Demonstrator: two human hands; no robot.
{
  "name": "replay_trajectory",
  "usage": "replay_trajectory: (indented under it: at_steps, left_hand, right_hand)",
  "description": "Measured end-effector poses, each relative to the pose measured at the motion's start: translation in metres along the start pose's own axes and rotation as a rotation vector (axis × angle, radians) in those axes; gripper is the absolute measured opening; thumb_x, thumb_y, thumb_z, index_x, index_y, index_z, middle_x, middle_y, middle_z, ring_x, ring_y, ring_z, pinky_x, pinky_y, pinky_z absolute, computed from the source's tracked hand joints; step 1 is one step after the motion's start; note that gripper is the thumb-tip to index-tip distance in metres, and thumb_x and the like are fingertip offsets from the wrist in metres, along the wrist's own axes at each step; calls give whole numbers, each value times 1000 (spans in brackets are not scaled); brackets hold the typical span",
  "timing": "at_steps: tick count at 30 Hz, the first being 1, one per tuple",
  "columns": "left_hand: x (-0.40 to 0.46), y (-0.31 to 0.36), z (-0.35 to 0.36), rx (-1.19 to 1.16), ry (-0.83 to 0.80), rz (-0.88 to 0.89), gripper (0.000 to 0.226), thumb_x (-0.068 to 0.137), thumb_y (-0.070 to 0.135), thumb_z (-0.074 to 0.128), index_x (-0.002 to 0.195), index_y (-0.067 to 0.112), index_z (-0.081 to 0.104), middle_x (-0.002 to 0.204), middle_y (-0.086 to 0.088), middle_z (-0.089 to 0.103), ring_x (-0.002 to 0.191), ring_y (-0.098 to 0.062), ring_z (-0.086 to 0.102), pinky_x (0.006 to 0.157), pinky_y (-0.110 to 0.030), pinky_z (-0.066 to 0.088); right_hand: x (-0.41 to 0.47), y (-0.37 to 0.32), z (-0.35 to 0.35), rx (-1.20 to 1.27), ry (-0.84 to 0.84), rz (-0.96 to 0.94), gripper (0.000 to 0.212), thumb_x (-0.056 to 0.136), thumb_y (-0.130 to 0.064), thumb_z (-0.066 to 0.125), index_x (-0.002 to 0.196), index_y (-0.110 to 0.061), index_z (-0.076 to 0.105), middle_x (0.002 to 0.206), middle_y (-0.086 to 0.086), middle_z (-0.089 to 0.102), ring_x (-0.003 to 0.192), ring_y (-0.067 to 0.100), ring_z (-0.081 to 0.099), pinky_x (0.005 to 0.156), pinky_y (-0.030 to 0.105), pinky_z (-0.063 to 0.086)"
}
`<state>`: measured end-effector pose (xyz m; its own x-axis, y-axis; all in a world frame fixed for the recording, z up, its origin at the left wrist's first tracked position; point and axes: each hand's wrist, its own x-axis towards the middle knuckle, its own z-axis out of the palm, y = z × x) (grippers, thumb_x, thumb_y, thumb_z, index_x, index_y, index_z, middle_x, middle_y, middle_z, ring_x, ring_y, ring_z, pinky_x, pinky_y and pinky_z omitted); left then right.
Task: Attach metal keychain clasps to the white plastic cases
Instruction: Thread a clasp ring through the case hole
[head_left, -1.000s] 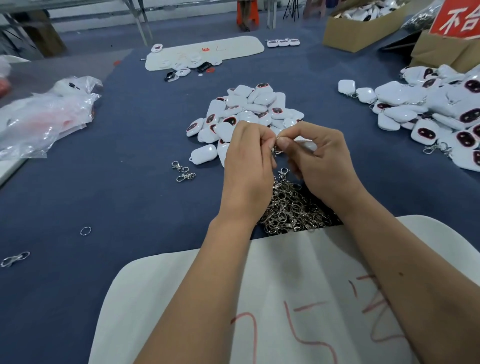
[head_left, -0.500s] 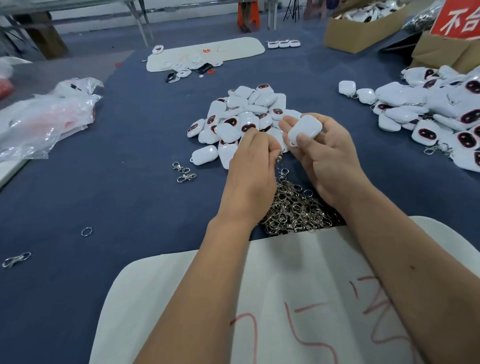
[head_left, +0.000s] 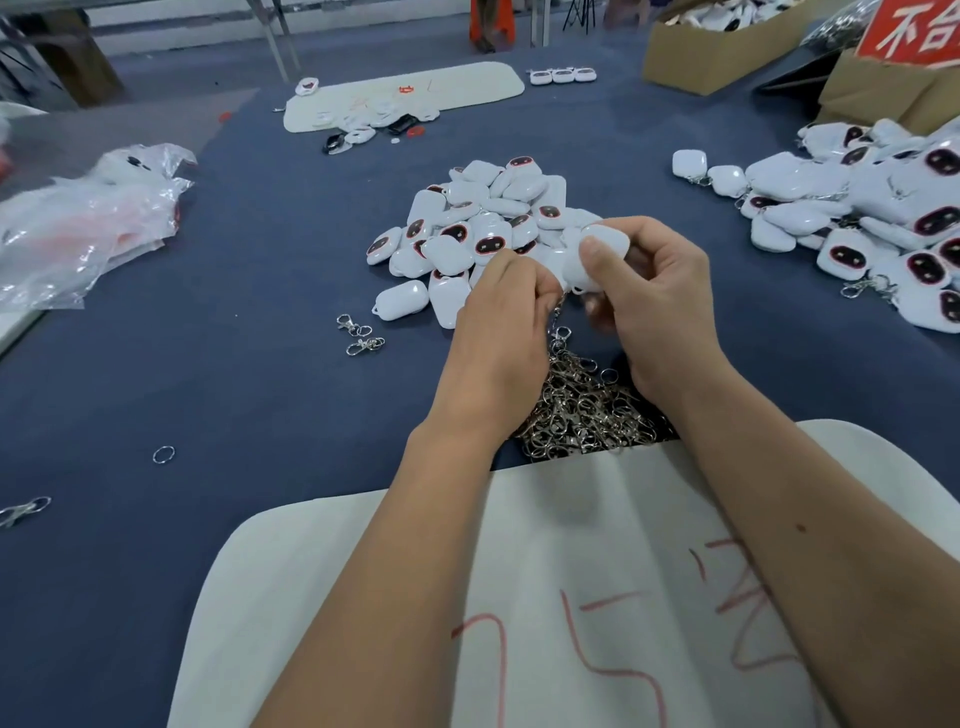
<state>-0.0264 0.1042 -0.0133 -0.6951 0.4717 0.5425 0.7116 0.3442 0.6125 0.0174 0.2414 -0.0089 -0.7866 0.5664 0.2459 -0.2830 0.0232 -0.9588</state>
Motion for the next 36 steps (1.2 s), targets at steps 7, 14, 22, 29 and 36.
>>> replay_trajectory:
  at_steps: [7, 14, 22, 29, 36]
  left_hand:
    - [-1, 2, -3, -10, -13, 21, 19, 95, -6, 47, 91, 9, 57, 96, -4, 51, 84, -23, 51, 72, -32, 40]
    - [-2, 3, -3, -36, -47, 26, 18, 98, -4, 46, 92, 11, 54, 98, -5, 51, 79, -28, 57, 72, -48, 48]
    - [-2, 4, -3, -28, -59, 37, 17, 97, -7, 46, 92, 6, 55, 98, -7, 51, 79, -30, 56, 73, -52, 47]
    - [-2, 3, -3, -46, -63, 30, 18, 95, -9, 45, 90, 6, 54, 96, -9, 51, 77, -31, 55, 72, -52, 46]
    - [-3, 5, -3, -60, -74, 12, 16, 95, -10, 44, 91, 3, 53, 99, -13, 51, 80, -34, 55, 72, -55, 47]
  right_hand:
    - [-1, -1, 1, -63, 6, -93, 18, 90, -10, 69, 103, -5, 57, 68, 6, 67, 44, 22, 57, 42, 28, 46]
    - [0, 1, 3, -46, 48, -130, 27, 92, -8, 69, 103, 5, 47, 69, 12, 69, 43, 25, 60, 40, 27, 46]
    - [0, 1, 4, -62, 57, -148, 28, 93, -8, 68, 103, 4, 46, 72, 16, 69, 45, 29, 62, 40, 28, 48]
    - [0, 1, 5, -98, 67, -171, 27, 91, -9, 68, 101, 3, 46, 70, 11, 69, 43, 29, 63, 40, 29, 48]
    - [-1, 1, 6, -105, 83, -167, 24, 90, -10, 68, 101, -2, 47, 72, 15, 69, 44, 31, 64, 40, 29, 48]
